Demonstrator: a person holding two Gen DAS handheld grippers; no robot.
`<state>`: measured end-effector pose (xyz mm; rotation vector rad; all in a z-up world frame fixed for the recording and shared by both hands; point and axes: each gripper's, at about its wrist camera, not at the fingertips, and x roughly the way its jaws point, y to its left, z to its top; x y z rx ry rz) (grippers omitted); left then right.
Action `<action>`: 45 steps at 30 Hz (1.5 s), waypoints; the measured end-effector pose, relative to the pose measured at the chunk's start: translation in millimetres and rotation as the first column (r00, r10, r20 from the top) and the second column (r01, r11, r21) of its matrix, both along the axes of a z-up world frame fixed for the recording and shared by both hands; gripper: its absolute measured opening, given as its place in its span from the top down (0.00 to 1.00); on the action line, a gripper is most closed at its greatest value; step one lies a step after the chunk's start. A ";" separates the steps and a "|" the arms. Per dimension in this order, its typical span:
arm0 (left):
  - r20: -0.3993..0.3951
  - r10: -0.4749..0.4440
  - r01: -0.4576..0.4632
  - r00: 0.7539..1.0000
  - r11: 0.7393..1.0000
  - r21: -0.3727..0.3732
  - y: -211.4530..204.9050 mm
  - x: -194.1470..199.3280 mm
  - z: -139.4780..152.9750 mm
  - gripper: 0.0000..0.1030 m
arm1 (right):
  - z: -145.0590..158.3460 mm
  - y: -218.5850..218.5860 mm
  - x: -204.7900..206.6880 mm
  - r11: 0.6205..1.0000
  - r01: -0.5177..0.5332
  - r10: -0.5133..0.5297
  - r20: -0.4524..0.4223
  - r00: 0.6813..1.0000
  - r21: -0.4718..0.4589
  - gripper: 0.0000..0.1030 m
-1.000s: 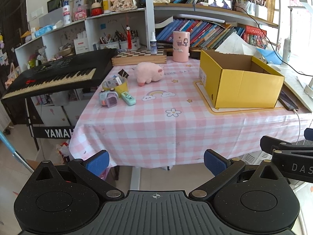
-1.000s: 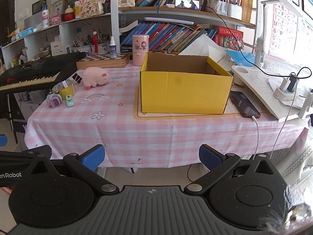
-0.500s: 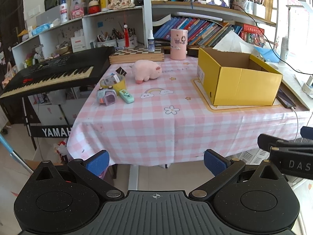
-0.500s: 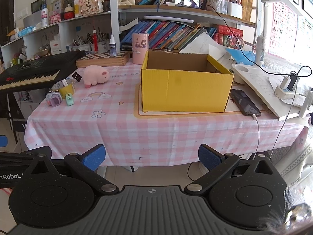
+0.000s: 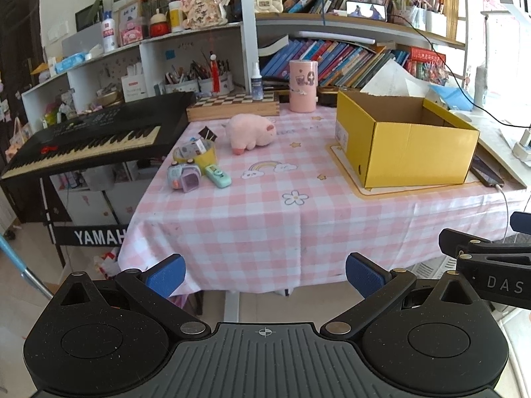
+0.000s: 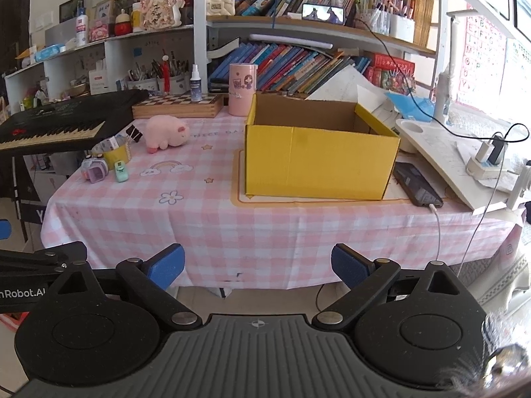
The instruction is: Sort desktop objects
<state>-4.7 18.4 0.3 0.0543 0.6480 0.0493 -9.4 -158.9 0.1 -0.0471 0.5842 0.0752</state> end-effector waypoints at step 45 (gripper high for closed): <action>-0.033 0.188 -0.188 0.982 0.982 -0.004 75.0 19.3 -7.1 0.00 | -7.3 84.9 54.4 0.972 -0.235 0.235 -0.056 0.970 0.017 0.30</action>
